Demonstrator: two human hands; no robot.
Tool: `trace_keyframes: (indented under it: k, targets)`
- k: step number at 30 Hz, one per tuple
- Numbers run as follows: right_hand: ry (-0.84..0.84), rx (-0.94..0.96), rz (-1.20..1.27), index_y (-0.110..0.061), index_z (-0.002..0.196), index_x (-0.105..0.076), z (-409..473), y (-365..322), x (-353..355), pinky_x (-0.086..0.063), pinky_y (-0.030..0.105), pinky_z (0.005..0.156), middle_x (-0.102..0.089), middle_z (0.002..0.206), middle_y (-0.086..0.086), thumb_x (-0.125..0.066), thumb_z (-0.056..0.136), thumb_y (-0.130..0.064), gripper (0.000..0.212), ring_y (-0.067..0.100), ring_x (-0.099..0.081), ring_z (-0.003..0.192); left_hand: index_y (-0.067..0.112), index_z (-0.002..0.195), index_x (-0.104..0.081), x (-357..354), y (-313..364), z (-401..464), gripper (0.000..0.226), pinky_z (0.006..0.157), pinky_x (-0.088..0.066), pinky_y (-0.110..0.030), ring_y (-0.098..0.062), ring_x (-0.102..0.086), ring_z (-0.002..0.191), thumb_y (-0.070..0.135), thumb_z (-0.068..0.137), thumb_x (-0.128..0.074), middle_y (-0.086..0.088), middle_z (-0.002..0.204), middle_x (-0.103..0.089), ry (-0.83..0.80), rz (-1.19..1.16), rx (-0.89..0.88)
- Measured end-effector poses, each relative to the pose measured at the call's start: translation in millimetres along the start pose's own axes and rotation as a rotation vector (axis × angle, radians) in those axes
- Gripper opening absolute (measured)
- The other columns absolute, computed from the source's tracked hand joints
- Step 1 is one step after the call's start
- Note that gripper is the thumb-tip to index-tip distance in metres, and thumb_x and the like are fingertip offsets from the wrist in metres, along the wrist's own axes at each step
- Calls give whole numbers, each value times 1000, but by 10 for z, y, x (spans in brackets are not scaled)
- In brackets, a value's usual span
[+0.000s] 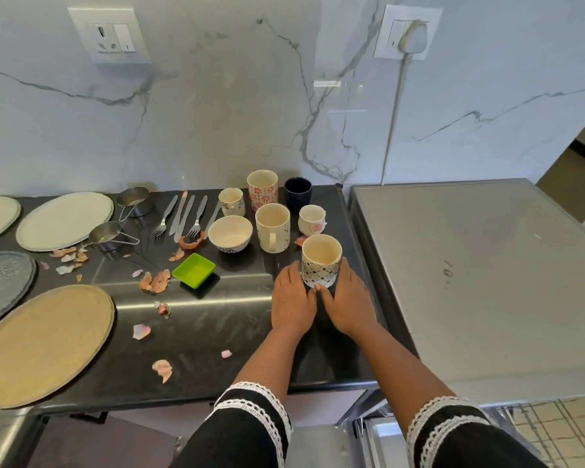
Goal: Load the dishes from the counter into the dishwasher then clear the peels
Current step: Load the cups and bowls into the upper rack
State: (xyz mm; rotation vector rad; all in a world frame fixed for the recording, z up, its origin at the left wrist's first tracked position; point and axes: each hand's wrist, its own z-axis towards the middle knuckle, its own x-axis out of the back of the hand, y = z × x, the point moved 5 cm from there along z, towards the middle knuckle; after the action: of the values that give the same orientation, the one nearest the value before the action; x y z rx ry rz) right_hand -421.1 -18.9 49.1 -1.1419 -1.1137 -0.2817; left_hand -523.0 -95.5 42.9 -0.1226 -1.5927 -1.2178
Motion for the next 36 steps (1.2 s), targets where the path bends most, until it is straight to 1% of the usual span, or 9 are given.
trace_keyframes:
  k: [5,9,13,16,20,24,27,32,36]
  targets:
    - [0,-90,122,-21,148,-21,158,5,-43,-42,50,106,-42,147,4,-62,84,-54,83,27,-44,133,16,150,-22,-96,-55,187,77,114,-32,-40,-22,-33,139,26,87,-65,-4,151,-36,-58,-116,9]
    - [-10,-115,235,-23,145,-28,235,16,-49,-44,48,105,-44,145,1,-69,83,-46,78,24,-46,130,30,142,-32,-135,-54,265,78,107,-43,-41,-13,-45,130,28,76,-75,7,140,-48,-59,-352,66]
    - [-35,-135,299,-23,143,-27,248,37,-82,-45,43,103,-46,143,2,-66,87,-41,71,23,-49,127,25,136,-36,-135,-70,270,74,98,-44,-28,-15,-50,122,16,76,-78,1,133,-52,-68,-450,115]
    - [-32,-140,340,-22,141,-29,182,45,-73,-46,38,99,-47,140,1,-68,86,-39,69,22,-51,124,26,132,-33,-127,-85,218,71,92,-47,-30,-17,-52,116,15,77,-76,-2,129,-53,-57,-433,111]
    - [-15,-165,440,-23,135,-34,33,86,-47,-45,28,89,-51,133,0,-73,84,-36,65,16,-54,115,25,131,-34,-141,-30,56,67,84,-42,-21,-9,-49,109,10,80,-73,4,125,-51,-46,-478,120]
    - [-9,-234,599,-27,130,-37,-159,209,-2,-49,30,91,-53,128,-2,-76,81,-31,62,11,-51,108,28,125,-34,-195,81,-147,65,72,-42,-5,-3,-52,103,4,80,-72,6,121,-50,-66,-557,105]
    - [-3,-265,666,-29,127,-37,-322,362,98,-53,36,92,-53,123,-2,-77,80,-26,62,16,-55,111,28,126,-35,-264,234,-314,66,69,-44,-2,6,-52,100,2,79,-73,10,117,-50,-82,-590,80]
    - [78,-287,717,-23,127,-36,-610,671,370,-54,25,80,-54,122,0,-76,82,-30,61,18,-58,109,30,127,-37,-424,597,-596,67,85,-52,-22,-9,-56,109,9,76,-76,4,121,-53,-125,-588,-11]
    - [178,-320,752,-22,117,-36,-846,979,734,-50,18,65,-55,118,7,-74,82,-29,52,17,-62,99,38,120,-40,-611,965,-815,64,84,-56,-42,-14,-63,102,26,70,-77,0,117,-58,-157,-636,-45]
